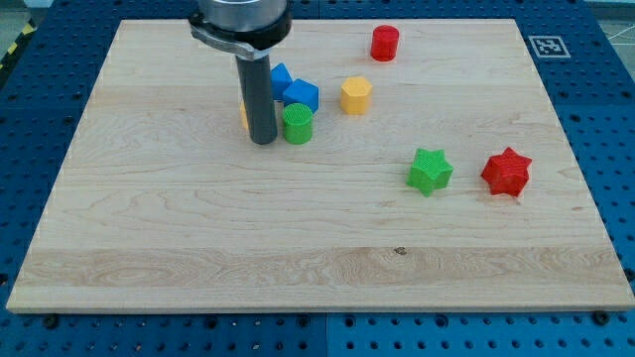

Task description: Nudge yellow heart a bit right

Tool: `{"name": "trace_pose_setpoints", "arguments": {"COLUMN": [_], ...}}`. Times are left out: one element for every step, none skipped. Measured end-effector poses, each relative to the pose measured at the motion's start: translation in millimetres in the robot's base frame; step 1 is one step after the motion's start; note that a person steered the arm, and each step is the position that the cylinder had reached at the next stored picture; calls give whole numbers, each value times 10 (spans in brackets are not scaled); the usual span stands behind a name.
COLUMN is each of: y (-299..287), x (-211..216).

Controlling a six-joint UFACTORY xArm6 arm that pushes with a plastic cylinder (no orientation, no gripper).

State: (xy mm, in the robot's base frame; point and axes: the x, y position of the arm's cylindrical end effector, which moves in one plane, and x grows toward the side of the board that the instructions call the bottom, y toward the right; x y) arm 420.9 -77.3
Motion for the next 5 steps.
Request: {"name": "trace_pose_setpoints", "arguments": {"y": [-399, -593, -545, -213, -148], "x": [19, 23, -246, -503, -522]}}
